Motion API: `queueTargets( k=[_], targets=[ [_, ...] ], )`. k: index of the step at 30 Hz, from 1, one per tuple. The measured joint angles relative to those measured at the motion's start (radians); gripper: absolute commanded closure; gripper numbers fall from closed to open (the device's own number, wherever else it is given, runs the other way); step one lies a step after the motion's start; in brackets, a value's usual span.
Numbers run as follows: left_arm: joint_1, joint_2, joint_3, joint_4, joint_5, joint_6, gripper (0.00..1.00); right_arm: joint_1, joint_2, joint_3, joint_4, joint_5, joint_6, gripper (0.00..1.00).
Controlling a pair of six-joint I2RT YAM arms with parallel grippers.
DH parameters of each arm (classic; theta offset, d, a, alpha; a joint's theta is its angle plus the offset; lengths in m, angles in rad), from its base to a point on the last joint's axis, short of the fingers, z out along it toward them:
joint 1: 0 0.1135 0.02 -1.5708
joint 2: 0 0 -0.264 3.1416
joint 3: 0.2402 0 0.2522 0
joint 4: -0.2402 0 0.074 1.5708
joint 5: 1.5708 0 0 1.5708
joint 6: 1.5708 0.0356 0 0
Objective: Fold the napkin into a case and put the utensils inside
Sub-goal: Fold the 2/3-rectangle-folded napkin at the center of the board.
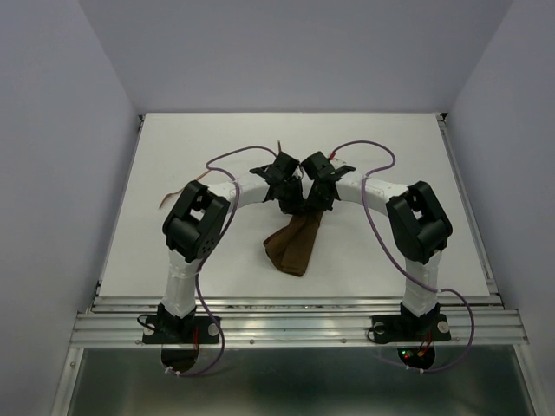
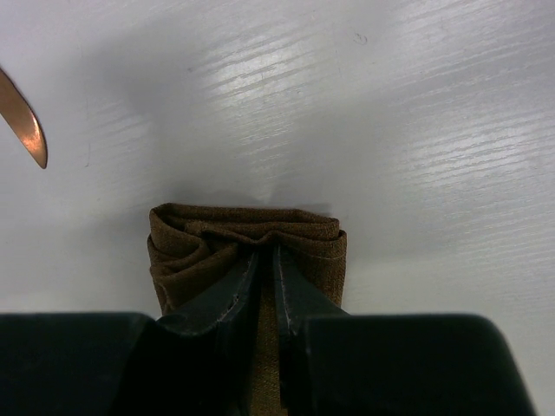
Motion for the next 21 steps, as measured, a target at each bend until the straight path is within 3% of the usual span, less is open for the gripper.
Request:
queueTargets(
  k=[14, 21],
  targets=[
    [-0.001, 0.050, 0.014, 0.030, 0.041, -0.034, 1.00, 0.000, -0.040, -0.051, 0.019, 0.002, -0.007, 0.77],
    [-0.003, 0.054, 0.014, 0.058, 0.049, -0.034, 1.00, 0.000, -0.185, -0.140, 0.009, 0.027, -0.040, 0.74]
  ],
)
